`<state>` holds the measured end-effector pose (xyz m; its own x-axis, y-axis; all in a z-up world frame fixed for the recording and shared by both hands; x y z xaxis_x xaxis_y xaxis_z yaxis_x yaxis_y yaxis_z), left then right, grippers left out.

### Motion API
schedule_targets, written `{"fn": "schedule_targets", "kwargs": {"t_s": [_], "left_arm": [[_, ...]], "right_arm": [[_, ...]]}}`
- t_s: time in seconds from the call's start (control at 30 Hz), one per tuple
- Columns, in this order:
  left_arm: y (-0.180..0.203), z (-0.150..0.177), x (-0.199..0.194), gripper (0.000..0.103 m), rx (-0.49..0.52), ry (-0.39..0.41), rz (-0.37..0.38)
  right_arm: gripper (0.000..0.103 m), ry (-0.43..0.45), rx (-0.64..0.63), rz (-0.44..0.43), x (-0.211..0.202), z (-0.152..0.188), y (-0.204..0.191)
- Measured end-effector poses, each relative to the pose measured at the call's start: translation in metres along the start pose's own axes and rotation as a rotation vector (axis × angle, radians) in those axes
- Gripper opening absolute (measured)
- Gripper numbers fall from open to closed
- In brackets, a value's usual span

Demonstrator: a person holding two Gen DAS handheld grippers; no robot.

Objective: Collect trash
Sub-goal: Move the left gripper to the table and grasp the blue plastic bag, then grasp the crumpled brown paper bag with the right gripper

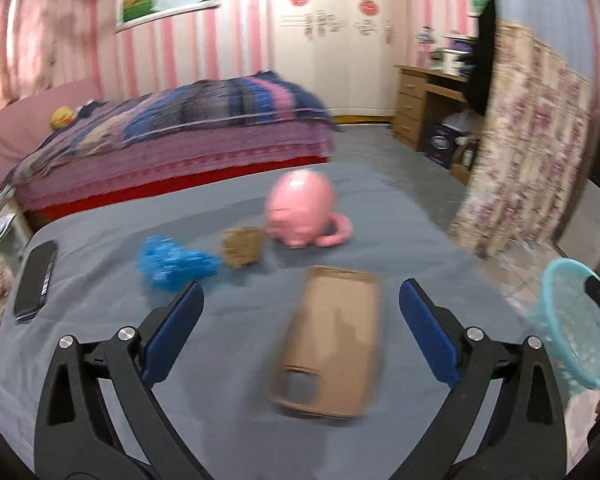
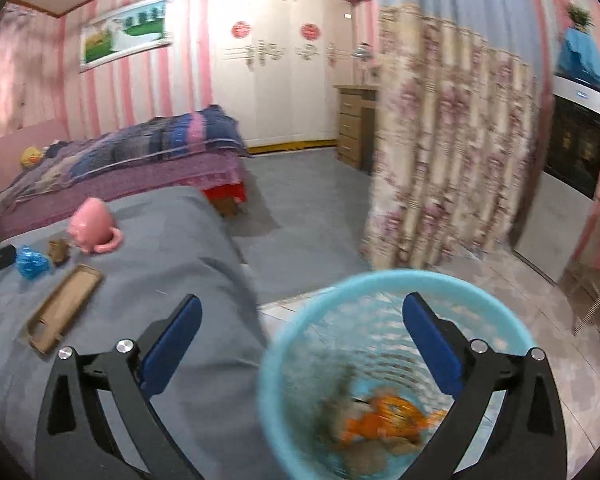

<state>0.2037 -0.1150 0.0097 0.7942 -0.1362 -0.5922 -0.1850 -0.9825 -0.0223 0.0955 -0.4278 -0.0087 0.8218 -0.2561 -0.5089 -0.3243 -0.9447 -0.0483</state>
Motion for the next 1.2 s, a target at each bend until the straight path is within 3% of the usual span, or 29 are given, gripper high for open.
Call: {"fn": "schedule_targets", "kwargs": {"t_s": [0.27,0.43,0.53,0.57,0.7,0.87,1.07,1.2], "left_arm": [[-0.098,-0.001,0.066,0.093,-0.103,-0.066,-0.133],[-0.127,-0.004,0.109,0.080,-0.163,-0.136,-0.101],[-0.131,-0.007,0.126,0.058,-0.152,-0.164,-0.069],[-0.131,-0.004,0.129,0.046,-0.150,-0.181,-0.039],[-0.132,0.003,0.121,0.035,-0.119,-0.186,-0.031],[-0.164,0.008,0.073,0.035,-0.124,-0.151,-0.115],[-0.220,0.031,0.026,0.035,-0.191,-0.117,-0.250],[-0.260,0.045,0.023,0.035,-0.297,-0.136,-0.267]], "right_arm": [[0.098,-0.032,-0.042,-0.117,0.038,-0.009,-0.081],[0.098,-0.044,-0.104,-0.147,0.055,-0.011,-0.126],[0.098,-0.059,-0.117,-0.174,0.063,-0.014,-0.145],[0.098,-0.063,-0.124,-0.186,0.065,-0.014,-0.153],[0.098,-0.067,-0.159,-0.219,0.070,-0.018,-0.182],[0.098,-0.081,-0.171,-0.286,0.076,-0.019,-0.225],[0.098,-0.133,-0.216,-0.351,0.090,-0.016,-0.291],[0.095,-0.163,-0.286,-0.349,0.100,-0.014,-0.329]]}}
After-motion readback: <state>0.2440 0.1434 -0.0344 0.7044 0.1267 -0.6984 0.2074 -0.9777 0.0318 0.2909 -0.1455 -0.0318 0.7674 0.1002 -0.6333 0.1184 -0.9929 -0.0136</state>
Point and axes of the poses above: each gripper's, at about its wrist camera, not at the fingertips, and x roughly the way its jaws point, y to its right, z to its underside, the point moved 2 cm from there along x, roughly the way its jaws point
